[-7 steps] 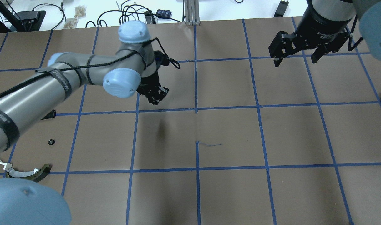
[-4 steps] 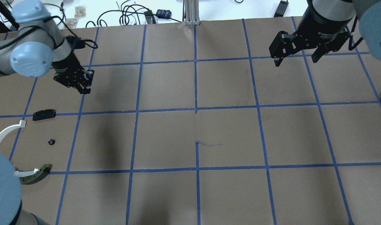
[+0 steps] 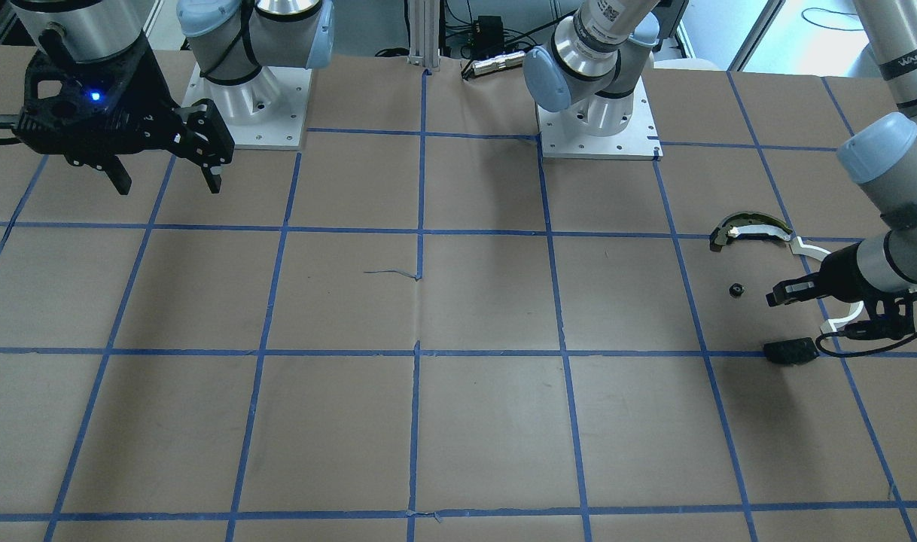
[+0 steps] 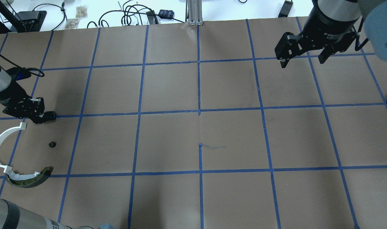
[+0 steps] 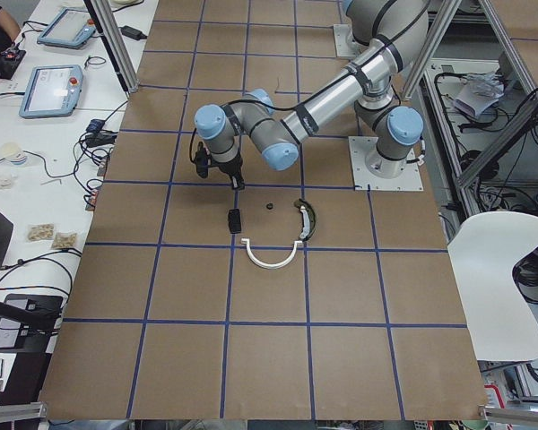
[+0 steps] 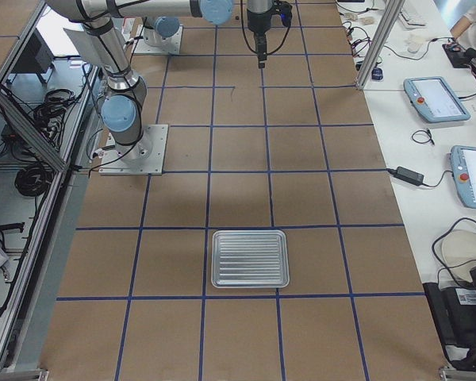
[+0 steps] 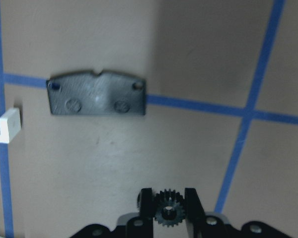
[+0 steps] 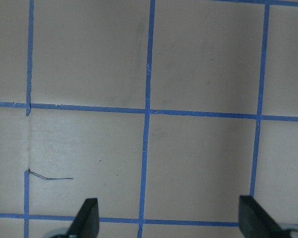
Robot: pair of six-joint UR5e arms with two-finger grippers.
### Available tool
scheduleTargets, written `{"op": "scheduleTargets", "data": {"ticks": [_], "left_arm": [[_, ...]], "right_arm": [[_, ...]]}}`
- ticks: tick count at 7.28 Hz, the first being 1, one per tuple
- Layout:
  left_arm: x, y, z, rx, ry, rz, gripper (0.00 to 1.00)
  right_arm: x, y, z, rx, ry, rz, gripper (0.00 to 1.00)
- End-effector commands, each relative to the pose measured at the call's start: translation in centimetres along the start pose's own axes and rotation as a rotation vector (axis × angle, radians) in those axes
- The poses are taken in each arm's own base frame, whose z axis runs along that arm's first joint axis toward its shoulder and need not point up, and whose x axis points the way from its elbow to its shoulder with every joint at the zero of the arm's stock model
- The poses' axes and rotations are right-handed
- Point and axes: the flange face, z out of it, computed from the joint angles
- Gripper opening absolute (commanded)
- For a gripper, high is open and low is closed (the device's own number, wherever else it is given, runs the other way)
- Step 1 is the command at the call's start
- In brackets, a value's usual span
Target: Place bearing gear from tray to pile
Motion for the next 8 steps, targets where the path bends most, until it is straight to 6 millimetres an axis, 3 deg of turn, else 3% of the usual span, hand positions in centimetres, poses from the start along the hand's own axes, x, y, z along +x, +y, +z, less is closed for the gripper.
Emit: {"op": "scheduleTargets", "data": {"ticks": [1,4,5,7,8], "left_arm": [[-2.0,1.3,2.6,-0.042,0.039,0.033,0.0],[-2.7,1.2,3.3,-0.075,0.007,0.051,0.0],[-2.7,1.1,3.7,-0.075,0.013,0.05,0.07],[-2.9,0.6,4.4,-0.073,0.013,0.045,0.34],[-3.0,0.5,4.4,-0.071,0.008,0.045,0.58]], "right_arm": [[-0.1,0.0,0.1,-0.001,-0.004,0.001,1.0],[-0.1,0.0,0.0,-0.001,-0.004,-0.001,1.0],[-0.1,0.0,0.0,-0.001,-0.004,-0.001,1.0],[-0.1,0.0,0.0,-0.001,-0.004,-0.001,1.0],[-0.1,0.0,0.0,-0.001,-0.004,0.001,1.0]]}}
